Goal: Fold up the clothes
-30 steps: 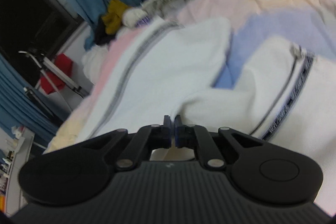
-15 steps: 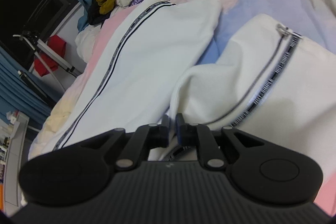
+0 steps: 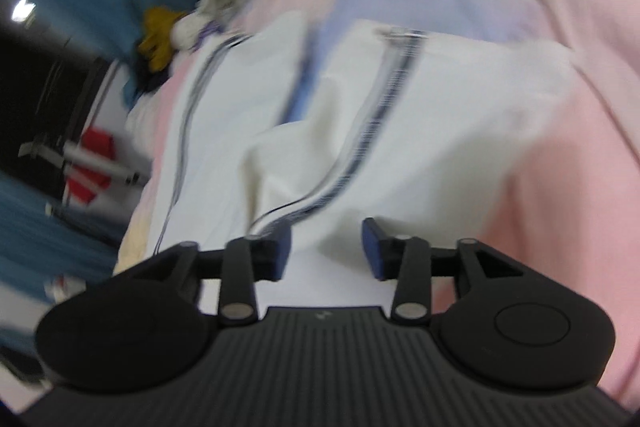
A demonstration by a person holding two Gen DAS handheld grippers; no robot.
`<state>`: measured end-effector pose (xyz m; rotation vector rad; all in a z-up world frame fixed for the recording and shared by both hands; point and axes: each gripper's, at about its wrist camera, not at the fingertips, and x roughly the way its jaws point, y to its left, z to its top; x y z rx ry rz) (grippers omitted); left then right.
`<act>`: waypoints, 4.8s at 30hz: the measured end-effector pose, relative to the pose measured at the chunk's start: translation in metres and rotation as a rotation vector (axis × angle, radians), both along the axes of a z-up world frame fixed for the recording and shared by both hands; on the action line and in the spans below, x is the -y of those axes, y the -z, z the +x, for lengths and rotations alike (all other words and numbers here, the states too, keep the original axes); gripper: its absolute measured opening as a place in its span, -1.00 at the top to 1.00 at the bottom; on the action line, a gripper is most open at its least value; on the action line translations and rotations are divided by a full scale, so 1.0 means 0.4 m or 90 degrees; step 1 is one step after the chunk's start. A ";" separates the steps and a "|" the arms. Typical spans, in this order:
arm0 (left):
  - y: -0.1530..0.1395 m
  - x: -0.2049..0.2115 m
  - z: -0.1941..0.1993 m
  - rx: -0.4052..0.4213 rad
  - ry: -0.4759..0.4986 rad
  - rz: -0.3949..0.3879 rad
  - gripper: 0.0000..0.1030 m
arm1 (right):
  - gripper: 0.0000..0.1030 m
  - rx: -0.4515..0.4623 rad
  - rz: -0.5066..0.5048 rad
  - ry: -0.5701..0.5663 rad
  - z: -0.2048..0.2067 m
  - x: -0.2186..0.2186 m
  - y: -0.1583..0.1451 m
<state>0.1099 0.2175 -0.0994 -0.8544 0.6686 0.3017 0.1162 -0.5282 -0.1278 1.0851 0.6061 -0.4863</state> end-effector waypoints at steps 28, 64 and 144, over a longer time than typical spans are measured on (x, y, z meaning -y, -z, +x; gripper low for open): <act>-0.056 -0.050 -0.029 0.189 -0.027 -0.010 1.00 | 0.84 0.136 -0.156 0.134 -0.033 0.008 -0.052; 0.116 -0.106 0.003 0.060 -0.051 -0.261 0.76 | 0.84 0.234 -0.263 0.112 -0.002 0.001 -0.116; -0.035 -0.127 0.366 0.079 -0.038 -0.197 0.83 | 0.85 0.191 -0.062 0.033 0.298 0.115 0.024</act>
